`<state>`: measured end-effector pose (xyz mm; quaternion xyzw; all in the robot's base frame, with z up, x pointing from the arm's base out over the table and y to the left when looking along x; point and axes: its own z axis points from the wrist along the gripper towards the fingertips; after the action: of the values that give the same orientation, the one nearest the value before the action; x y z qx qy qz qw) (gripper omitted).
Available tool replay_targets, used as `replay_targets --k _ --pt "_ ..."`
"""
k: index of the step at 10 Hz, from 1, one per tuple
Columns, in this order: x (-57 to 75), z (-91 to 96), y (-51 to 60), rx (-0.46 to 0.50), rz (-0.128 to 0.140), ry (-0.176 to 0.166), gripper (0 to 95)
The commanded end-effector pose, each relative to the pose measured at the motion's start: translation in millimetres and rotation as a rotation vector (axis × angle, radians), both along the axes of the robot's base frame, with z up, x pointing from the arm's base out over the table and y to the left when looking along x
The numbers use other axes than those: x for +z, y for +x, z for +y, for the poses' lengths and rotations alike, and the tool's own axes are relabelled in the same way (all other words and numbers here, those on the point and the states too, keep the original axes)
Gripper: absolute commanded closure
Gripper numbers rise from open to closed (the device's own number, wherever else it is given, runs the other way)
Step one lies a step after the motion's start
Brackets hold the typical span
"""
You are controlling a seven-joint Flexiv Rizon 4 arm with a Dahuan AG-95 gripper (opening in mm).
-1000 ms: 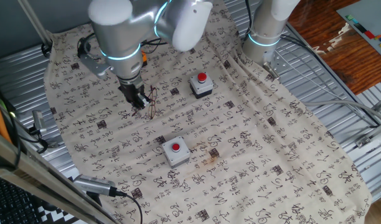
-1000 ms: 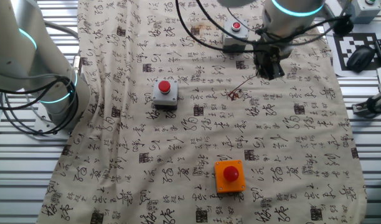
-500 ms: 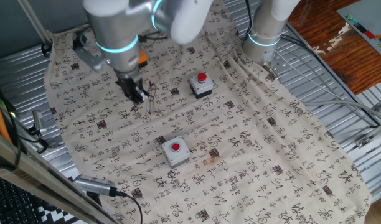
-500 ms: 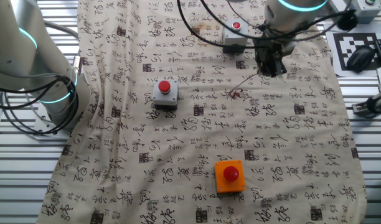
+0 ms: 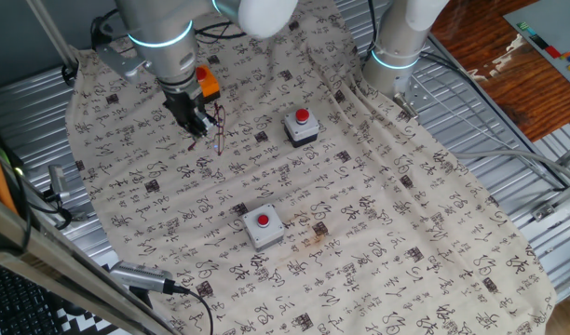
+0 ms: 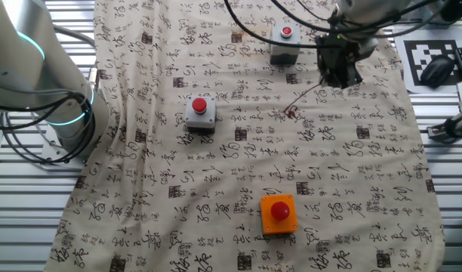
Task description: Unfold the leg of the glasses (with one hand)
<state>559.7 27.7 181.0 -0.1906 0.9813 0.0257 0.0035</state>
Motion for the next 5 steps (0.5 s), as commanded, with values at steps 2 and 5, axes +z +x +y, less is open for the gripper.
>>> replay_targets --k 2,5 --pt "-6.9 -0.2 8.9 0.022 -0.004 0.009 95.0" --pt "-23.3 1.4 25.5 0.061 -0.017 0.038 95.0"
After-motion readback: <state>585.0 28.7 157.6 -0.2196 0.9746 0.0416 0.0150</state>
